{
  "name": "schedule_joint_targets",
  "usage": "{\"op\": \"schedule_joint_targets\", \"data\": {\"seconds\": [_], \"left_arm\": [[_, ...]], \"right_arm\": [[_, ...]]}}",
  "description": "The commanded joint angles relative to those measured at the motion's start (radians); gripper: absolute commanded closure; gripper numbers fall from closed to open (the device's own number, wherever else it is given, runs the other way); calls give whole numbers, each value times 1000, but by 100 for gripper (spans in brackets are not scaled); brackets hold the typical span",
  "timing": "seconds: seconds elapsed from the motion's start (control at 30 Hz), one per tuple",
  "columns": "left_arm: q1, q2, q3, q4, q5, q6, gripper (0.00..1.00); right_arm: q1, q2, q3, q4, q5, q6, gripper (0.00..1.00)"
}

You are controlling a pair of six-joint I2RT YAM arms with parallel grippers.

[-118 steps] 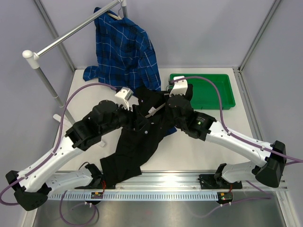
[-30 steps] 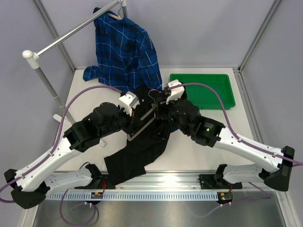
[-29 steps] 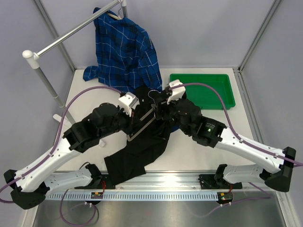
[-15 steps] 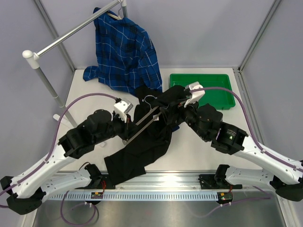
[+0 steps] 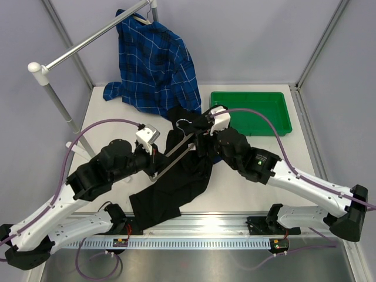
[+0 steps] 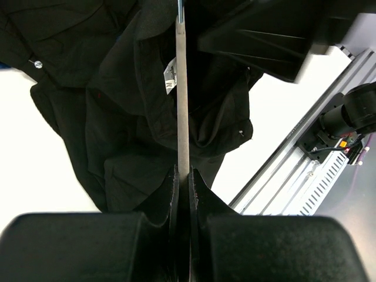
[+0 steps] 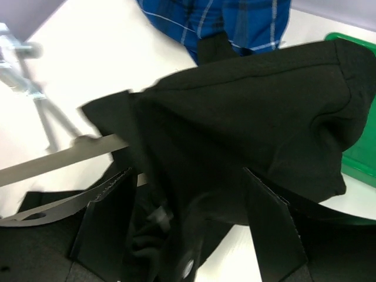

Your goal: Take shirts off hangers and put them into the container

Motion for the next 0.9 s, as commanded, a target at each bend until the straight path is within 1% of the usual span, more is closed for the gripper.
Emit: {"op": "schedule_joint_targets", "data": {"seconds": [0.0,0.1,0.13,0.17,0.23,0.27,0.37,0.4,0.43,0.73,0.87], "left_arm": [[-3,-32,-7,60,32,19,100],[-3,-40,-8,48,40,20,100],[-3,-43,-8,44,39,20,100],[-3,-44,-8,42,39,20,100],[-3,-49,-10,33,39,19,100],[-3,-55,-11,30,39,19,100],[-3,-67,-19,21,42,16,100],[-3,-72,-21,13,42,13,100],[-3,-75,-24,10,45,13,100],[-3,-156,-30,-78,55,3,100],[-3,-193,-31,-123,42,-7,100]], "right_arm": [[-40,25,0,70,-33,-8,23],[-73,51,1,96,-55,-14,34],[-82,58,3,105,-61,-14,39],[-102,59,3,108,-68,-10,50],[-118,61,1,119,-70,-7,63],[-128,59,1,122,-70,-7,75],[-141,55,4,119,-39,-13,91],[-147,50,9,119,-32,-16,98],[-150,48,9,115,-10,-22,100],[-239,19,9,70,60,-38,100],[-259,15,10,62,86,-44,100]]}}
